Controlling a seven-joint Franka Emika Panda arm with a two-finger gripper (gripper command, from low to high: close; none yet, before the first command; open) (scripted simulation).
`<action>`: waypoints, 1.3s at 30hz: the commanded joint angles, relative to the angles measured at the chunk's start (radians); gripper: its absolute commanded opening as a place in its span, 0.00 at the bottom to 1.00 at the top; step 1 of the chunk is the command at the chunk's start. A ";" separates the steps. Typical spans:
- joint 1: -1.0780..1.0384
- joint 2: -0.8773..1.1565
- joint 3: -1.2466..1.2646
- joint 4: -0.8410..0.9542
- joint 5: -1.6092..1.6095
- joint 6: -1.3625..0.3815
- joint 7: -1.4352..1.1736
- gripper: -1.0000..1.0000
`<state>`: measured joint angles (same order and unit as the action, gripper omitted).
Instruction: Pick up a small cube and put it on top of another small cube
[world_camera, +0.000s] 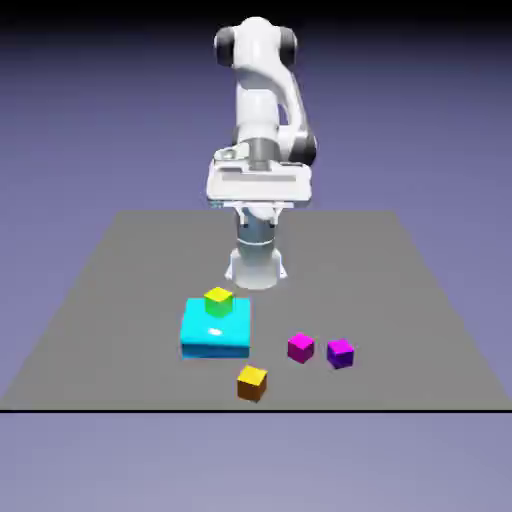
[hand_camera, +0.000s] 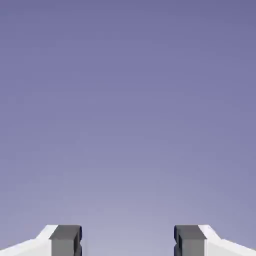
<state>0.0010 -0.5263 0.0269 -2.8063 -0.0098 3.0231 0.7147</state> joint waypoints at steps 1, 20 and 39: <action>-0.009 0.036 0.022 0.003 -0.008 -0.012 -0.022 0.50; -0.128 0.653 0.347 0.060 -0.172 -0.174 -0.349 0.50; -0.157 0.621 0.383 0.052 -0.140 -0.198 -0.374 0.00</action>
<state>-0.1563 0.0950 0.4101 -2.7542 -0.1498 2.8248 0.3414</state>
